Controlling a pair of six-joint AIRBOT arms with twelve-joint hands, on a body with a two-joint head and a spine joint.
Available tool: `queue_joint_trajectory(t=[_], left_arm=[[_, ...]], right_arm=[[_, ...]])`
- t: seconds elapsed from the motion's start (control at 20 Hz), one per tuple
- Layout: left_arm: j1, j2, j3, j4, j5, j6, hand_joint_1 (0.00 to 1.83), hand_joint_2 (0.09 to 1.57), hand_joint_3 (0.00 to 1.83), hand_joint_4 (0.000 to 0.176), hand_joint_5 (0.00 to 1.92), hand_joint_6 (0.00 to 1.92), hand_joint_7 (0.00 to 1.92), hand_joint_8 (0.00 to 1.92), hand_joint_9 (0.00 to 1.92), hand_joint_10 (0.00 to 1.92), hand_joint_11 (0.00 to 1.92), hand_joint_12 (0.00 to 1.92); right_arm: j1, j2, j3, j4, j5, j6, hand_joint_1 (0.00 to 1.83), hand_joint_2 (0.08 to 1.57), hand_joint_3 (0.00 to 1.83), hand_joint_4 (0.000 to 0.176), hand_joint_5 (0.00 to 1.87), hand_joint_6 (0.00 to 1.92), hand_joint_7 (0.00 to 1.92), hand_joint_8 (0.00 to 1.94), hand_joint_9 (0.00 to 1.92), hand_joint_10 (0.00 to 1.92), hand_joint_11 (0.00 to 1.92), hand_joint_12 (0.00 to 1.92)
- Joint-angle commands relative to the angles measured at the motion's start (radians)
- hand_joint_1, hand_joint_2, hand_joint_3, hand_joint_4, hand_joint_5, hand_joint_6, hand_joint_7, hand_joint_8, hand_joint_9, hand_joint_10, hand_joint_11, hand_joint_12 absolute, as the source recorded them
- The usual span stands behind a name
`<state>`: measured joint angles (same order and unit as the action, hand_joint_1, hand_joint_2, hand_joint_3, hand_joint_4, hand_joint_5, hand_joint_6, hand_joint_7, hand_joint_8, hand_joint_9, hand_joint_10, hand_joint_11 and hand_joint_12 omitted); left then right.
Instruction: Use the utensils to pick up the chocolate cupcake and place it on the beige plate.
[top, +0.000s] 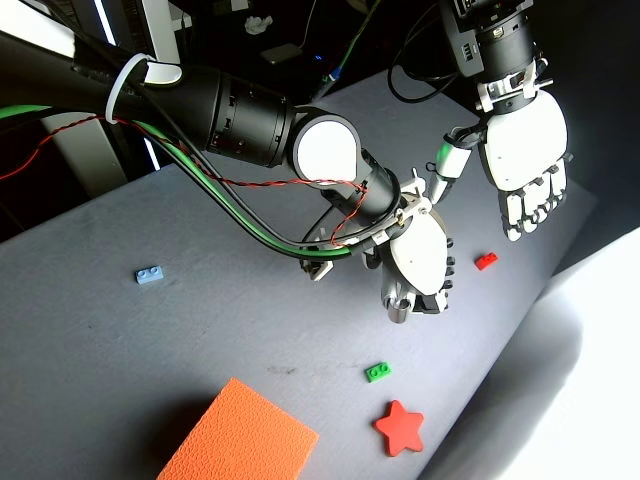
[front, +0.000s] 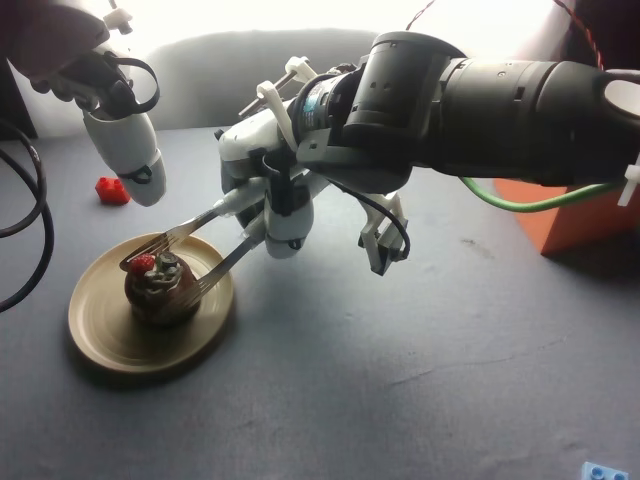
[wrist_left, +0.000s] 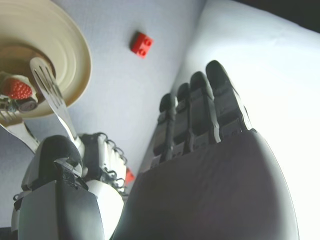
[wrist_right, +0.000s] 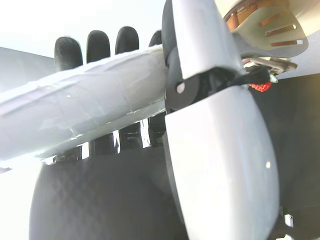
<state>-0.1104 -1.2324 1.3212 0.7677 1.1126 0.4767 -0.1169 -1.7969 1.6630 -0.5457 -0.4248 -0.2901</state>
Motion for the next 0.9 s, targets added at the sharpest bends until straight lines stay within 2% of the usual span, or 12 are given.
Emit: queue_joint_trajectory(t=[0.0, 0.05, 0.25, 0.45, 0.55, 0.6, 0.65, 0.7, 0.75, 0.8, 0.85], left_arm=[[-0.011, 0.002, 0.006, 0.072, -0.014, 0.008, 0.4, 1.04, 0.0, 0.0, 0.13, 0.0, 0.12, 0.0, 0.14, 0.0, 0.0, 0.41], [-0.01, 0.003, 0.006, 0.073, -0.014, 0.008, 0.42, 1.03, 0.0, 0.0, 0.13, 0.0, 0.12, 0.0, 0.13, 0.0, 0.0, 0.39], [-0.01, 0.003, 0.006, 0.073, -0.014, 0.008, 0.4, 1.04, 0.0, 0.0, 0.13, 0.0, 0.12, 0.0, 0.14, 0.0, 0.0, 0.44], [-0.01, 0.003, 0.006, 0.073, -0.014, 0.008, 0.43, 1.02, 0.0, 0.0, 0.16, 0.0, 0.15, 0.0, 0.16, 0.0, 0.0, 0.41], [-0.01, 0.003, 0.006, 0.073, -0.014, 0.008, 0.41, 1.03, 0.0, 0.0, 0.14, 0.0, 0.12, 0.0, 0.14, 0.0, 0.0, 0.39], [-0.01, 0.003, 0.006, 0.074, -0.014, 0.008, 0.4, 1.03, 0.0, 0.0, 0.14, 0.0, 0.12, 0.0, 0.13, 0.0, 0.0, 0.43], [-0.01, 0.003, 0.006, 0.074, -0.013, 0.007, 0.39, 1.03, 0.0, 0.0, 0.16, 0.0, 0.13, 0.0, 0.14, 0.0, 0.0, 0.46], [-0.01, 0.003, 0.006, 0.074, -0.013, 0.007, 0.38, 1.03, 0.0, 0.0, 0.16, 0.0, 0.13, 0.0, 0.14, 0.0, 0.0, 0.45], [-0.01, 0.003, 0.006, 0.074, -0.013, 0.007, 0.38, 1.03, 0.0, 0.0, 0.16, 0.0, 0.13, 0.0, 0.14, 0.0, 0.0, 0.45], [-0.01, 0.004, 0.006, 0.074, -0.013, 0.007, 0.41, 1.04, 0.0, 0.0, 0.16, 0.0, 0.13, 0.0, 0.13, 0.0, 0.0, 0.41], [-0.01, 0.004, 0.006, 0.074, -0.013, 0.007, 0.41, 1.04, 0.0, 0.0, 0.15, 0.0, 0.12, 0.0, 0.12, 0.0, 0.0, 0.4]], right_arm=[[0.009, 0.008, 0.003, -0.018, 0.078, 0.008, 1.1, 1.23, 0.0, 0.0, 0.75, 1.32, 0.6, 0.77, 0.43, 1.13, 0.35, 1.5], [0.009, 0.008, 0.003, -0.018, 0.078, 0.008, 1.1, 1.22, 0.0, 0.0, 0.76, 1.31, 0.64, 0.7, 0.45, 1.09, 0.36, 1.48], [0.011, 0.01, 0.002, -0.018, 0.079, 0.008, 1.11, 1.22, 0.0, 0.0, 0.77, 1.3, 0.63, 0.68, 0.44, 1.11, 0.35, 1.51], [0.011, 0.014, 0.002, -0.018, 0.082, 0.008, 1.1, 1.23, 0.0, 0.0, 0.75, 1.32, 0.61, 0.71, 0.4, 1.15, 0.3, 1.56], [0.01, 0.015, 0.002, -0.018, 0.084, 0.008, 1.09, 1.23, 0.0, 0.0, 0.75, 1.32, 0.62, 0.66, 0.4, 1.12, 0.25, 1.6], [0.01, 0.015, 0.002, -0.018, 0.084, 0.008, 1.09, 1.18, 0.0, 0.0, 0.59, 0.81, 0.62, 0.62, 0.4, 1.08, 0.25, 1.54], [0.01, 0.015, 0.002, -0.018, 0.084, 0.008, 1.1, 1.21, 0.0, 0.0, 0.73, 1.19, 0.65, 0.58, 0.43, 1.05, 0.27, 1.52], [0.01, 0.015, 0.002, -0.018, 0.084, 0.008, 1.12, 1.16, 0.0, 0.0, 0.57, 0.76, 0.65, 0.54, 0.42, 1.02, 0.26, 1.53], [0.01, 0.015, 0.002, -0.018, 0.084, 0.008, 1.12, 1.16, 0.0, 0.0, 0.57, 0.76, 0.65, 0.54, 0.42, 1.02, 0.26, 1.53], [0.01, 0.015, 0.001, -0.018, 0.084, 0.008, 1.12, 1.15, 0.0, 0.0, 0.66, 0.36, 0.63, 0.46, 0.38, 1.03, 0.23, 1.55], [0.01, 0.016, 0.001, -0.018, 0.084, 0.008, 1.1, 1.2, 0.01, 0.0, 0.75, 1.1, 0.65, 0.45, 0.4, 1.04, 0.24, 1.56]])
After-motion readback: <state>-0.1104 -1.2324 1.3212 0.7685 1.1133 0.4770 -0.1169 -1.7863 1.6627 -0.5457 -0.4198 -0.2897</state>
